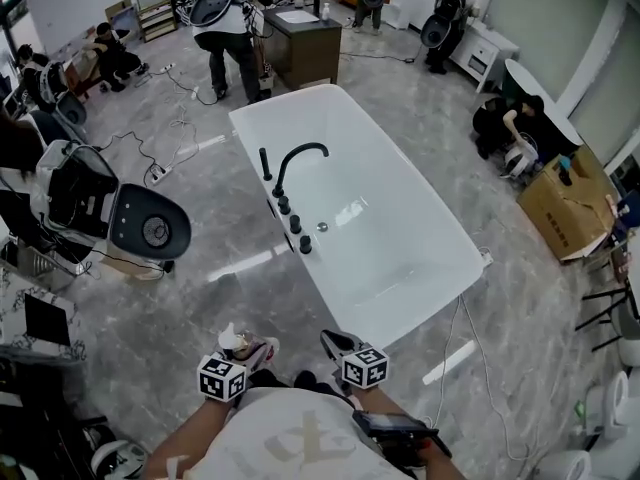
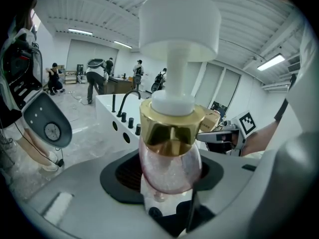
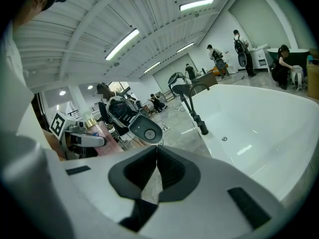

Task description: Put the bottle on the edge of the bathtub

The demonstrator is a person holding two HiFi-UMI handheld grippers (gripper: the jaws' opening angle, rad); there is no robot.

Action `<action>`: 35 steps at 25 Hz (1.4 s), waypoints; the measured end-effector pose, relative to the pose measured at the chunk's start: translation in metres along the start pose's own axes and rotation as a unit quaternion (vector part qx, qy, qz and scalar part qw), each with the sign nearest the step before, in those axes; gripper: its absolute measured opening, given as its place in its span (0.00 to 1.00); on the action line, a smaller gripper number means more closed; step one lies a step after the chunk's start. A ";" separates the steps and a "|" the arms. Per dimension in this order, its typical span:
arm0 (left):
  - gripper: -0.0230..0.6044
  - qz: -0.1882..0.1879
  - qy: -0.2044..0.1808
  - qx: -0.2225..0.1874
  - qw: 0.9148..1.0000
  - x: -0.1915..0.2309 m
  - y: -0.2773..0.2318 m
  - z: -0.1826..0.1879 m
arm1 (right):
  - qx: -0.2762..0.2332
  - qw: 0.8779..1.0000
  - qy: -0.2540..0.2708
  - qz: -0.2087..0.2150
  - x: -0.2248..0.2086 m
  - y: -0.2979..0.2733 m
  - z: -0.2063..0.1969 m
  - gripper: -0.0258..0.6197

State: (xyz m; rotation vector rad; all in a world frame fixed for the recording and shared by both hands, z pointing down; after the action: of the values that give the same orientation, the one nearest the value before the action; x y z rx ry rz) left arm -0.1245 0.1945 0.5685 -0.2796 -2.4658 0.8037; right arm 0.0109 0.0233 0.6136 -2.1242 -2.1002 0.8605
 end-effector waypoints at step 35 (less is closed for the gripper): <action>0.39 -0.125 -0.093 0.081 0.984 -0.022 -0.148 0.077 | -0.039 0.986 -0.064 -0.149 -0.100 0.026 0.011 0.05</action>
State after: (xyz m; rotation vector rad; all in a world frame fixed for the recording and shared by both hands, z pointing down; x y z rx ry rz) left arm -0.1520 0.0304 0.5949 0.1691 -2.5204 0.9484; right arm 0.0373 -0.0758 0.6293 -1.7603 -2.4697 0.9122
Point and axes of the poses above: the fingertips, and each gripper's own axes: y backward along the fingers, x to its left, z out of its top, the point moved 4 cm from there along y, backward along the fingers, and after that the axes turned 11 degrees about y, right-handed, at the moved point
